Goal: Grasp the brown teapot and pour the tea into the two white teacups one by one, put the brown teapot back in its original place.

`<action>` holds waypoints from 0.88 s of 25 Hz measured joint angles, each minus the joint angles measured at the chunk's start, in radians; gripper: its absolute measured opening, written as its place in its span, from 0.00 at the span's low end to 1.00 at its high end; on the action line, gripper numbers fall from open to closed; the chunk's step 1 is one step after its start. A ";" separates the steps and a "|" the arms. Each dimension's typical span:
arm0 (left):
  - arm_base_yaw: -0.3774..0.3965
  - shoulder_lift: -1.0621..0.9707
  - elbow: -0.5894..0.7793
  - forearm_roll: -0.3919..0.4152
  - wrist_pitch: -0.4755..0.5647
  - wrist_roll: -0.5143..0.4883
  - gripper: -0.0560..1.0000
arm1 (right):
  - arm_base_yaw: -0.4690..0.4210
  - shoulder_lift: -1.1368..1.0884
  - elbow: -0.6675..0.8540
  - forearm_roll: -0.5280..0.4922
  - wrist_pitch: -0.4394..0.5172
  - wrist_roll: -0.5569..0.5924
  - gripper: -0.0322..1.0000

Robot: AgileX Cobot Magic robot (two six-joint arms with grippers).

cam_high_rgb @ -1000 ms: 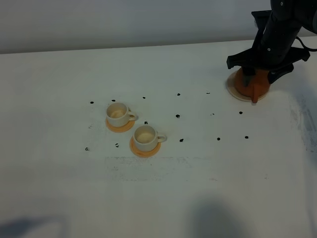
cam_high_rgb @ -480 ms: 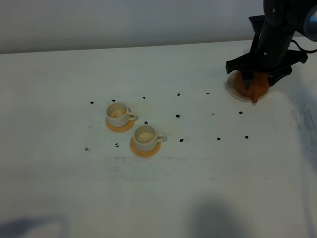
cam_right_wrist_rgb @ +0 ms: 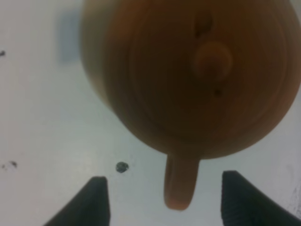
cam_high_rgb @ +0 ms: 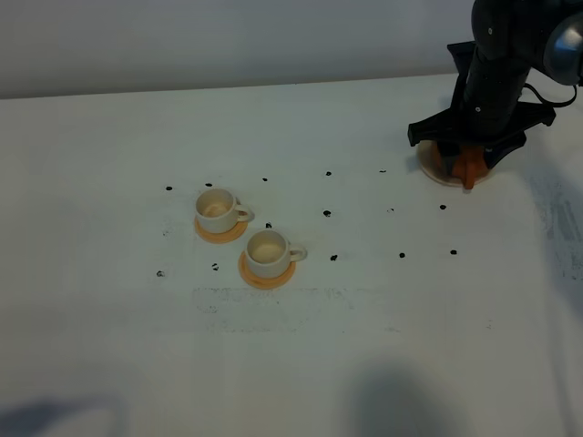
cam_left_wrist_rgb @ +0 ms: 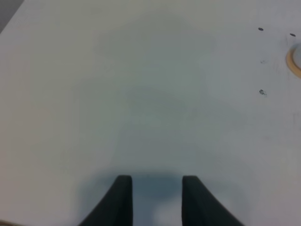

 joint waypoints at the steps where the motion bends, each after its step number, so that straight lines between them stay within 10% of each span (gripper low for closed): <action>1: 0.000 0.000 0.000 0.000 0.000 0.000 0.29 | 0.000 0.001 0.000 0.000 0.000 0.000 0.51; 22: 0.000 0.000 0.000 0.000 0.000 -0.001 0.29 | 0.000 0.011 0.000 0.001 -0.004 0.000 0.50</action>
